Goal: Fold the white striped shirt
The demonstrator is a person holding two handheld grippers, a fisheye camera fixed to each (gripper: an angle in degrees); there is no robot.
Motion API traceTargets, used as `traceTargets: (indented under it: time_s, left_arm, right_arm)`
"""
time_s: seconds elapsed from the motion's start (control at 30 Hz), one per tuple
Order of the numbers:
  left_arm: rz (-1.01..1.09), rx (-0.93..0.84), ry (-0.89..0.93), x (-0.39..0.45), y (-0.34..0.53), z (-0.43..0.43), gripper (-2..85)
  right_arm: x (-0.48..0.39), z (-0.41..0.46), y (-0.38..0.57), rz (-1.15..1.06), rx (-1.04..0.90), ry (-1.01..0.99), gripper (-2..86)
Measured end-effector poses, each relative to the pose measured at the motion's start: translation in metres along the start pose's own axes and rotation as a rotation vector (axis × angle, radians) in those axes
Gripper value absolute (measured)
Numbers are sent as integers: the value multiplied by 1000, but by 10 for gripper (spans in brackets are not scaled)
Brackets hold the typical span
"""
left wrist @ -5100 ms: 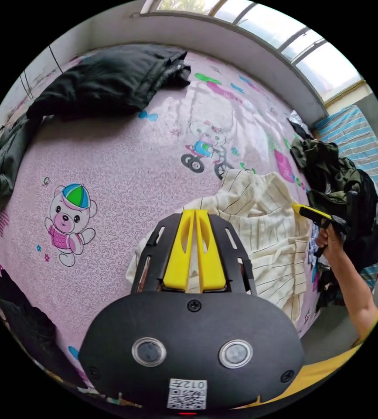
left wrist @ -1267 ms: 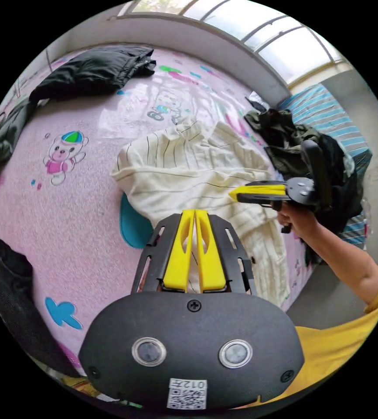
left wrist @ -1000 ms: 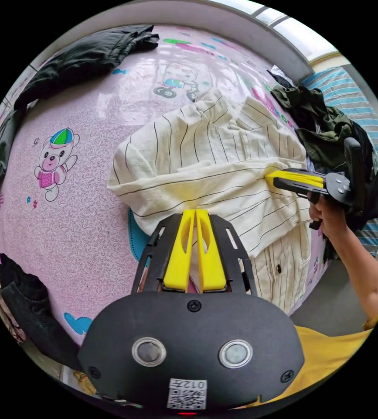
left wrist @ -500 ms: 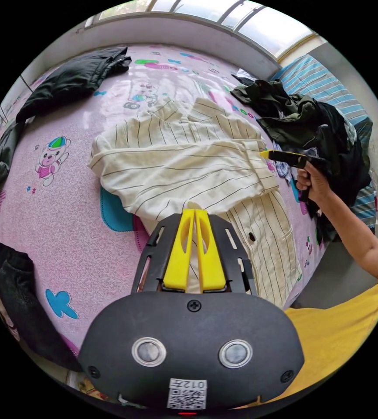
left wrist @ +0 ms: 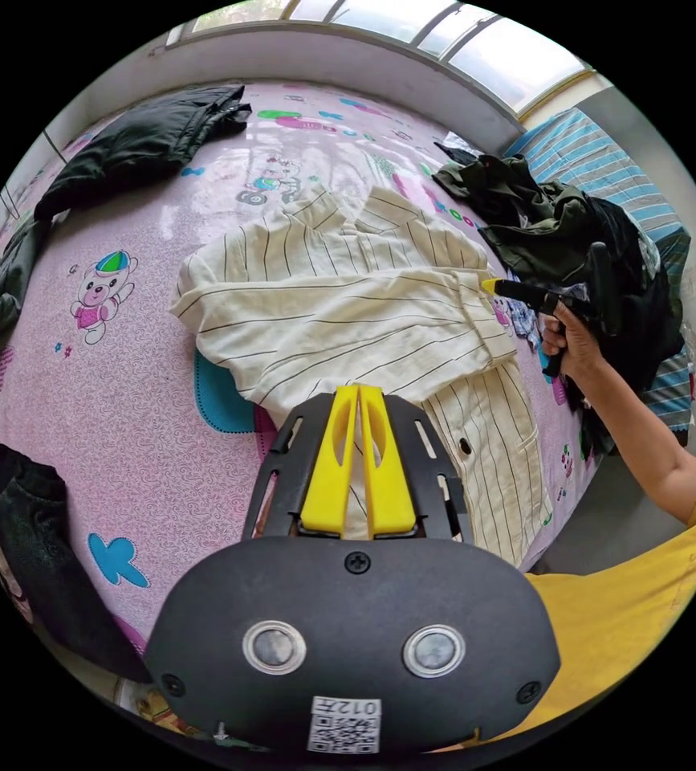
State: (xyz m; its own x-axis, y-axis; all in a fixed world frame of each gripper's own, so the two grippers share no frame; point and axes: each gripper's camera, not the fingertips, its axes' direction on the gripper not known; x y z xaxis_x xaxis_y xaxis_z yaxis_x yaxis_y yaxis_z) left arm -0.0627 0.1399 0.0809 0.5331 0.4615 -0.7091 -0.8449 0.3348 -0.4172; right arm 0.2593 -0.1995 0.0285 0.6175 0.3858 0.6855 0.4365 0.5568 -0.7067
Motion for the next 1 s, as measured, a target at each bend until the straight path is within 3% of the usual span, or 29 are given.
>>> traceTargets:
  time_s: [0.1,0.33,0.7,0.9,1.0]
  left_arm:
    - [-34,13,17,1,-5,-10,4]
    - [-94,96,13,3,-16,-38,4]
    - [-128,92,-30,10,-54,-56,4]
    - [-65,33,-126,31,-71,-45,3]
    - [-40,-22,-182,38,-79,-30,2]
  right_arm:
    - [17,3,1,27,-32,-120,85]
    - [33,4,11,-2,-62,-56,45]
    - [66,-41,24,-82,78,-155,5]
    - [69,-55,22,-165,92,-39,5]
    - [77,-25,22,-158,-2,33,6]
